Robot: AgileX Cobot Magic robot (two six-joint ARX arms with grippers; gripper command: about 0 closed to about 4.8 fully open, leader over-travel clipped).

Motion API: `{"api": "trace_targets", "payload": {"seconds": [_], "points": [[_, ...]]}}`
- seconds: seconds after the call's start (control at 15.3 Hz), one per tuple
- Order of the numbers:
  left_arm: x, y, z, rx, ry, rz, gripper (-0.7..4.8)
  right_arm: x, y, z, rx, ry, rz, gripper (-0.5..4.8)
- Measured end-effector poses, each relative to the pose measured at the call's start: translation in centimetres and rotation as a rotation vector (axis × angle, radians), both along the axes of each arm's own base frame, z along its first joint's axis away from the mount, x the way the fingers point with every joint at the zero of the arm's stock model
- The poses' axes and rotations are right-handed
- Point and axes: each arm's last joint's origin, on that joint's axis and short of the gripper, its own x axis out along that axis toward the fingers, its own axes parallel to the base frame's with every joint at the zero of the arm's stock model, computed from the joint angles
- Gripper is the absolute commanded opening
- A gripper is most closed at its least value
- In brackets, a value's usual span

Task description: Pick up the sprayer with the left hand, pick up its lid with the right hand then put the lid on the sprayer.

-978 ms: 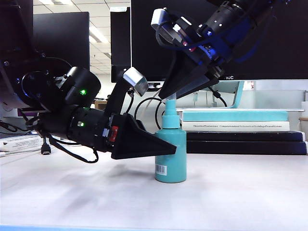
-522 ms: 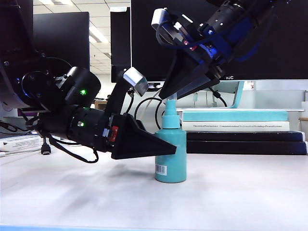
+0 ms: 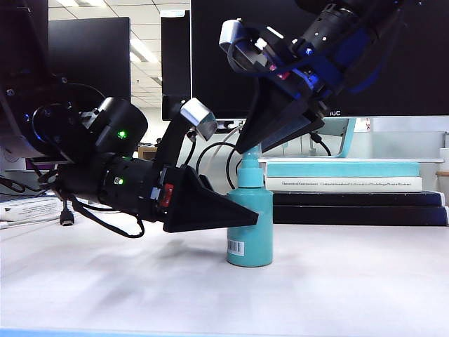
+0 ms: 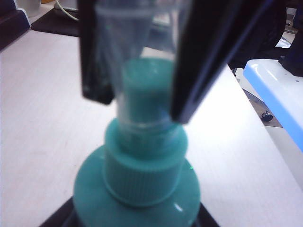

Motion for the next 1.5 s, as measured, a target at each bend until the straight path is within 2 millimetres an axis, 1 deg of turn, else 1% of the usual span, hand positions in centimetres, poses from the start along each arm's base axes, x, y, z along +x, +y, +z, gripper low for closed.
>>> {"api": "trace_targets", "payload": {"seconds": [0.46,0.52,0.59,0.65,0.72,0.78,0.85,1.11,1.24,1.3,1.43,1.5], "points": [[0.0,0.0,0.0,0.001,0.0,0.002,2.77,0.0,0.0,0.0,-0.007,0.001,0.0,0.28],[0.0,0.0,0.0,0.001,-0.001,0.002,2.77,0.0,0.0,-0.1,-0.007,0.002,0.0,1.61],[0.0,0.0,0.0,0.002,0.0,0.002,2.77,0.1,0.0,-0.2,-0.005,0.0,0.002,2.74],[0.0,0.0,0.0,0.001,0.0,0.001,2.77,0.2,0.1,-0.3,-0.01,0.001,0.001,3.63],[0.0,0.0,0.0,0.001,0.0,0.001,2.77,0.3,0.1,-1.1,-0.036,0.025,-0.007,3.83],[0.0,0.0,0.0,0.002,0.002,0.001,2.77,0.2,0.0,-1.4,-0.048,0.037,-0.014,4.58],[0.0,0.0,0.0,0.004,0.006,0.001,2.77,0.4,0.0,-1.3,-0.038,0.028,-0.022,4.79],[0.0,0.0,-0.1,0.006,0.009,0.001,2.77,0.6,0.2,-0.8,0.006,0.011,-0.052,4.79],[0.0,0.0,-0.1,0.007,0.011,0.002,2.77,0.3,-0.1,0.2,0.019,-0.021,-0.054,4.79],[0.0,0.1,-0.1,0.007,0.011,0.005,2.77,0.0,-0.5,1.0,0.021,-0.059,-0.069,4.79],[0.3,0.5,-0.1,0.007,0.016,0.016,2.78,-0.5,-2.0,2.9,0.044,-0.105,-0.106,4.79],[0.5,1.0,-0.1,0.006,0.019,0.028,2.79,-0.8,-3.3,3.7,0.042,-0.108,-0.14,4.79]]}}
